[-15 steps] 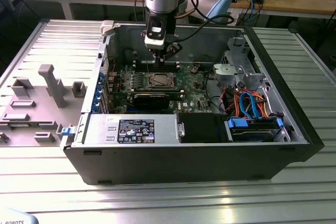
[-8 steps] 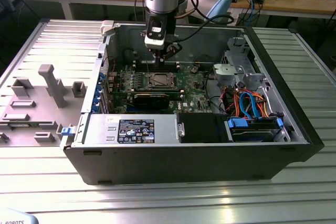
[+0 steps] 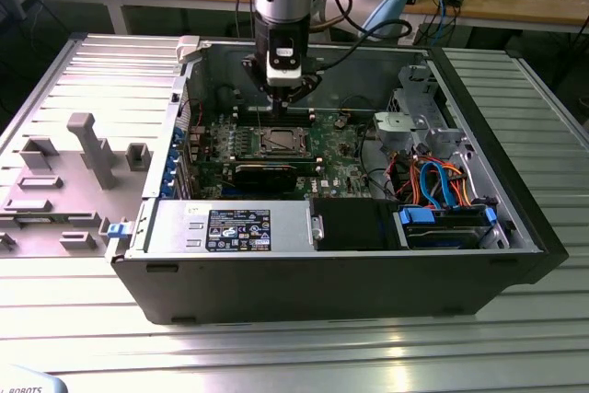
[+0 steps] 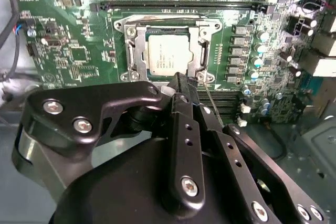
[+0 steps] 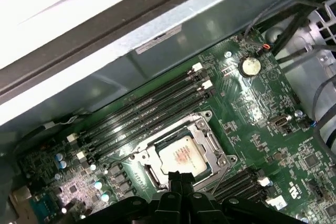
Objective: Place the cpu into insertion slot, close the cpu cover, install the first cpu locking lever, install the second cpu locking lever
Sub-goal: 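Install the first cpu locking lever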
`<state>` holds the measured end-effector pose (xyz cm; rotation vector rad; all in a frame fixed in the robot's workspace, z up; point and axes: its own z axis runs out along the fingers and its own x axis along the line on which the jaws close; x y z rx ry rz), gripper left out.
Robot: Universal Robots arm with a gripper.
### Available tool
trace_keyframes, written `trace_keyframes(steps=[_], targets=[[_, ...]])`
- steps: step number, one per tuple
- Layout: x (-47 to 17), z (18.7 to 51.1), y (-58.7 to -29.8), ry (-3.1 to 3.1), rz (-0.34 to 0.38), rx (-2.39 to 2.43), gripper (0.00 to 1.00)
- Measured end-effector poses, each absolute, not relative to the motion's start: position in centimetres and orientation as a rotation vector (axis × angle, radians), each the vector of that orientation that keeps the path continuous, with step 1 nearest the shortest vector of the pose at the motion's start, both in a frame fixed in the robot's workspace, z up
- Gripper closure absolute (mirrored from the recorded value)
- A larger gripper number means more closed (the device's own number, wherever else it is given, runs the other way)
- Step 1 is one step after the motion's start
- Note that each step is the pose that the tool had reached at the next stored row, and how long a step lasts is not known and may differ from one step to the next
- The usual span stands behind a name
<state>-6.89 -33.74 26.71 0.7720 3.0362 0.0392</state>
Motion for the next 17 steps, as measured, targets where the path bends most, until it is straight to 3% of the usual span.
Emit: trace_keyframes(steps=[17], targets=[[-8.6, 27.1, -33.7, 3.114, 0.040, 0.375, 0.89]])
